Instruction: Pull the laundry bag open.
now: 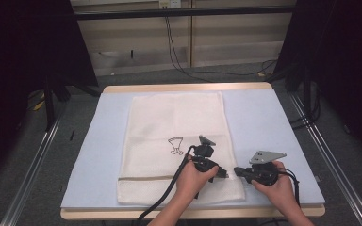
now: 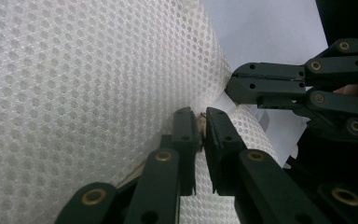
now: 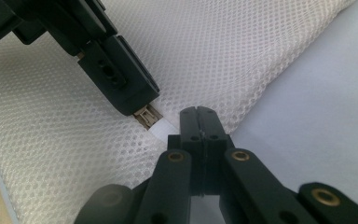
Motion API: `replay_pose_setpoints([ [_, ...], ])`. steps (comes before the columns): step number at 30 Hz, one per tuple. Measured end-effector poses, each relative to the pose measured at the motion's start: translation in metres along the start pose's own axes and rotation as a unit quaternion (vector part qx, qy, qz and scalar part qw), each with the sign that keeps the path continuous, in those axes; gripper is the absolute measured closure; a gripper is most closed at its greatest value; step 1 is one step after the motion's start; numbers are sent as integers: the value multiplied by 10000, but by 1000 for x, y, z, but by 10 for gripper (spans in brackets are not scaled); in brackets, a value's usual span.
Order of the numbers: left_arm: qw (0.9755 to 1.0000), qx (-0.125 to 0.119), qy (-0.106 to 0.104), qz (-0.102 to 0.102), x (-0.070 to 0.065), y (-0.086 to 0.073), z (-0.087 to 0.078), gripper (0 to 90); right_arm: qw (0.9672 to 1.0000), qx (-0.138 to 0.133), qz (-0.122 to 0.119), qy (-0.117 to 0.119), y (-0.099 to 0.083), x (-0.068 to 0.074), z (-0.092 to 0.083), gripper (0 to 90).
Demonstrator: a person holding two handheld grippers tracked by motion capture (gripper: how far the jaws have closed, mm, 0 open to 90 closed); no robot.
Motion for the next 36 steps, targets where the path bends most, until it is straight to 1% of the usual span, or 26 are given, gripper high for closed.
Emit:
replay_pose_setpoints([
  [2, 10000, 1, -43, -25, 0, 0, -2, 870, 10000, 27, -6, 16, 0, 1, 0, 900],
  [3, 9999, 13, -72, -105, 0, 1, -2, 871, 9999, 22, -98, -2, -1, 1, 1, 900],
  [4, 9999, 13, -72, -105, 0, 1, -2, 871, 9999, 22, -98, -2, -1, 1, 1, 900],
  [5, 9999, 29, 11, -96, 1, 1, -4, 871, 9998, 9, -197, 15, -2, 2, 2, 900],
  [6, 9999, 21, -20, -113, 1, 1, -4, 872, 9997, 26, -252, 33, -2, 2, 2, 900],
  [7, 10000, 15, -9, -74, 2, 1, -4, 872, 9994, 9, -346, 7, -2, 2, 2, 900],
  [8, 10000, 15, -9, -74, 2, 1, -4, 872, 9994, 9, -346, 7, -2, 2, 2, 900],
  [9, 10000, 26, -24, -74, 2, 0, -5, 873, 9991, 48, -425, -17, -2, 4, 3, 900],
  [10, 10000, 26, -24, -74, 2, 0, -5, 873, 9991, 48, -425, -17, -2, 4, 3, 900],
  [11, 10000, 9, -33, -85, 1, 0, -5, 873, 9988, 70, -479, -24, -1, 4, 3, 900],
  [15, 10000, 25, 14, -19, 0, 0, -6, 873, 9991, 57, -431, -11, -2, 4, 3, 900],
  [17, 10000, -11, 16, -61, 0, 0, -6, 873, 9991, 56, -423, -12, -2, 4, 3, 900],
  [20, 10000, -42, 31, -60, 0, 0, -6, 874, 9991, 60, -422, -14, -2, 4, 3, 900],
  [21, 10000, -8, 10, 0, 0, 0, -7, 874, 9990, 51, -435, -6, -2, 4, 3, 900],
  [22, 10000, -18, 36, 7, 0, 0, -8, 874, 9990, 48, -436, -10, -2, 4, 3, 900],
  [23, 10000, -18, 36, 7, 0, 0, -8, 874, 9991, 43, -433, -8, -2, 3, 4, 900],
  [24, 9999, -86, 30, -80, -2, -1, -8, 874, 9991, 43, -433, -8, -2, 3, 4, 900],
  [25, 9999, -85, -9, -54, -2, -1, -8, 874, 9991, 29, -414, 12, -2, 3, 4, 900],
  [27, 9999, -113, 13, -60, -2, -1, -8, 874, 9991, 17, -414, 26, -2, 3, 4, 900],
  [29, 9999, -86, 51, 30, -1, -2, -9, 874, 9992, 21, -397, 26, -3, 3, 4, 900],
  [30, 9999, -74, 69, 13, -1, -2, -10, 874, 9992, 13, -405, 58, -3, 2, 4, 900],
  [31, 9998, -127, 136, 84, -1, -2, -11, 874, 9992, 29, -402, 44, -3, 2, 4, 900],
  [33, 9998, -132, 109, 89, -1, -3, -15, 874, 9993, 20, -360, 105, -3, 1, 4, 900],
  [34, 9998, -147, 139, 91, -1, -4, -16, 874, 9994, 16, -343, 96, -3, 1, 4, 900],
  [35, 9998, -180, 99, 34, -1, -4, -17, 874, 9993, -3, -336, 137, -3, 0, 4, 900],
  [36, 9998, -180, 99, 34, -1, -4, -17, 875, 9993, -3, -336, 137, -3, 0, 4, 900],
])
Point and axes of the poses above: each handheld gripper's, and its own axes: z roughly forward along the jaws, y roughly out of its top, x roughly to its left, the point moved 1 cm from there along z, roughly forward along the jaws, and after that the axes turned 3 degrees about z, right-handed, at the moved point
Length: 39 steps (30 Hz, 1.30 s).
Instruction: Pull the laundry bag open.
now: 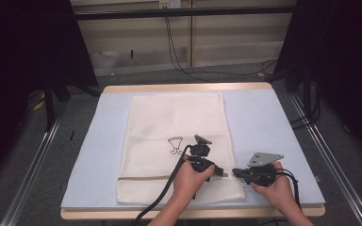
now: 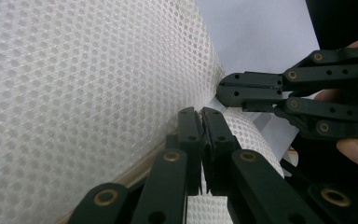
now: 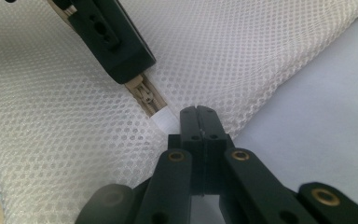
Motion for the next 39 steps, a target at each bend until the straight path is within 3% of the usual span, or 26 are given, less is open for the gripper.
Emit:
replay_pose_setpoints([
  [5, 10000, 25, -7, -38, 4, -1, -1, 874, 10000, 16, -44, -20, 0, 1, 0, 900],
  [7, 9999, 2, -124, -79, 4, -2, -1, 874, 10000, -1, -65, -54, 0, 2, 0, 900],
  [14, 9997, -63, -73, -232, 5, -1, -2, 874, 10000, -2, -71, -30, 0, 1, 0, 900],
  [16, 9999, 39, -113, -97, 8, -1, -6, 874, 9999, 20, -97, -70, 0, 2, 0, 900],
  [22, 9998, -5, -110, -184, 9, -2, -8, 874, 9999, 0, -92, -51, 0, 1, 0, 900],
  [26, 9999, 43, -86, -108, 11, -3, -9, 874, 10000, -5, -88, -38, 0, 1, 0, 900],
  [34, 9996, 12, -201, -178, 15, -4, -14, 875, 10000, -2, -75, -41, 0, 1, 0, 900],
  [39, 9997, -37, -144, -196, 17, -5, -19, 876, 10000, -1, -70, -18, 0, 1, 0, 900],
])
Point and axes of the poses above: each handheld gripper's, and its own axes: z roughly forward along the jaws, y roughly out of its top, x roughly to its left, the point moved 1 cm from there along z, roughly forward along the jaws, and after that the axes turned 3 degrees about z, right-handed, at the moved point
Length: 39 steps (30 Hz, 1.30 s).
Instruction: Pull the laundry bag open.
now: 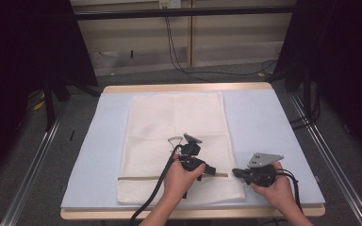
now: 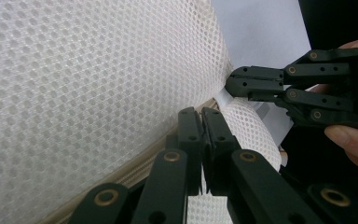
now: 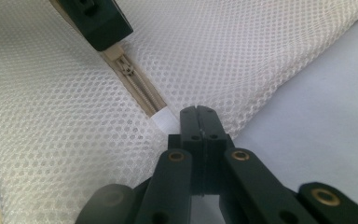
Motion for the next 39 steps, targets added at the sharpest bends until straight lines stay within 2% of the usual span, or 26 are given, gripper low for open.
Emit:
replay_pose_setpoints([
  [3, 10000, 11, 29, 23, 2, -1, -3, 876, 10000, -4, -10, -4, 0, 0, 0, 900],
  [4, 10000, 15, -62, -29, 2, -1, -3, 876, 10000, -6, -8, -19, 0, 0, 0, 900],
  [10, 10000, 12, -72, -44, 4, -2, -3, 876, 10000, -5, -11, -21, 0, 0, 0, 900],
  [11, 10000, 12, 17, -44, 3, -2, -3, 876, 10000, -5, -12, -25, 0, 0, 0, 900],
  [16, 10000, 24, -54, -63, 7, -3, -7, 876, 10000, -4, 1, -17, 0, 0, 0, 900],
  [19, 10000, -6, 8, -96, 7, -3, -9, 876, 10000, -3, -24, -26, 0, 0, 0, 900],
  [20, 10000, -4, -43, -82, 8, -4, -9, 876, 10000, 12, -16, -43, 0, 0, 0, 900],
  [23, 10000, 71, -2, 20, 9, -4, -9, 877, 10000, -1, -49, -28, 0, 0, 0, 900],
  [27, 10000, 22, -48, -48, 8, -4, -9, 877, 10000, -8, -36, -37, 0, 1, 0, 900],
  [29, 10000, 33, 30, 2, 9, -4, -11, 877, 10000, -2, -52, -32, 0, 0, 0, 900],
  [31, 10000, -22, 23, -84, 9, -4, -12, 877, 10000, -4, -72, -33, 0, 0, 0, 900],
  [32, 9999, -6, -62, -109, 10, -4, -14, 877, 10000, 0, -32, -44, 0, 1, 0, 900],
  [35, 9999, -38, 3, -122, 11, -5, -15, 877, 10000, -7, -60, -32, 0, 1, 0, 900],
  [39, 10000, -18, -49, -83, 12, -5, -15, 877, 10000, -3, -50, -35, 0, 1, 0, 900],
])
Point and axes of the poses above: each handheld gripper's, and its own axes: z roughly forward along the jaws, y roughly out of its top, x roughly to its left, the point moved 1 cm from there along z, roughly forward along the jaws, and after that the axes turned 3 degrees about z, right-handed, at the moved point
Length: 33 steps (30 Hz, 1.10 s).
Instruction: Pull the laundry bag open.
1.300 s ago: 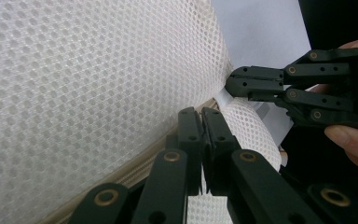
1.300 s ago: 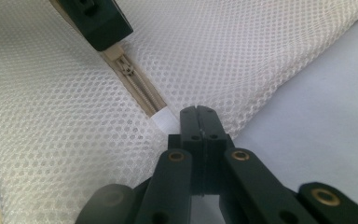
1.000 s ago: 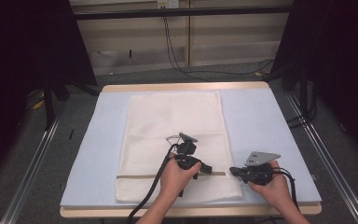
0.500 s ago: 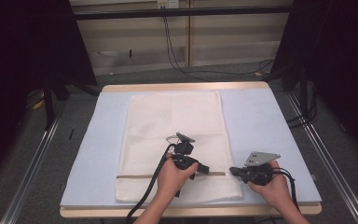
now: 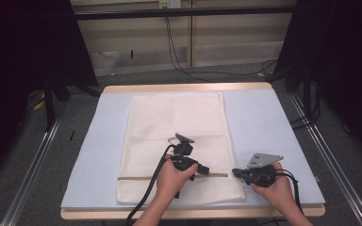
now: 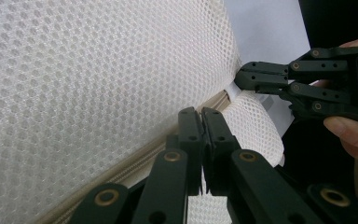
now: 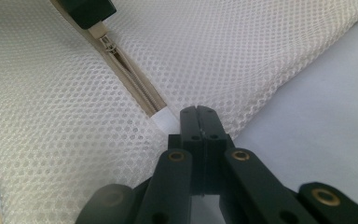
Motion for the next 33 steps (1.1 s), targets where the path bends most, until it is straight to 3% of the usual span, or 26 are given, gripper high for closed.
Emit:
replay_pose_setpoints([
  [14, 10000, 30, -20, 10, 3, -2, -3, 877, 10000, 1, -4, -1, 0, 0, 0, 900],
  [15, 9999, 11, 100, 17, 3, -2, -3, 877, 10000, -3, -3, -5, 0, 0, 0, 900],
  [17, 10000, 26, -26, 5, 5, -3, -4, 877, 10000, -3, 5, 1, 0, 0, 0, 900],
  [33, 10000, 7, -5, 1, 12, -6, -13, 876, 10000, 7, 28, -3, 0, -1, 0, 900],
])
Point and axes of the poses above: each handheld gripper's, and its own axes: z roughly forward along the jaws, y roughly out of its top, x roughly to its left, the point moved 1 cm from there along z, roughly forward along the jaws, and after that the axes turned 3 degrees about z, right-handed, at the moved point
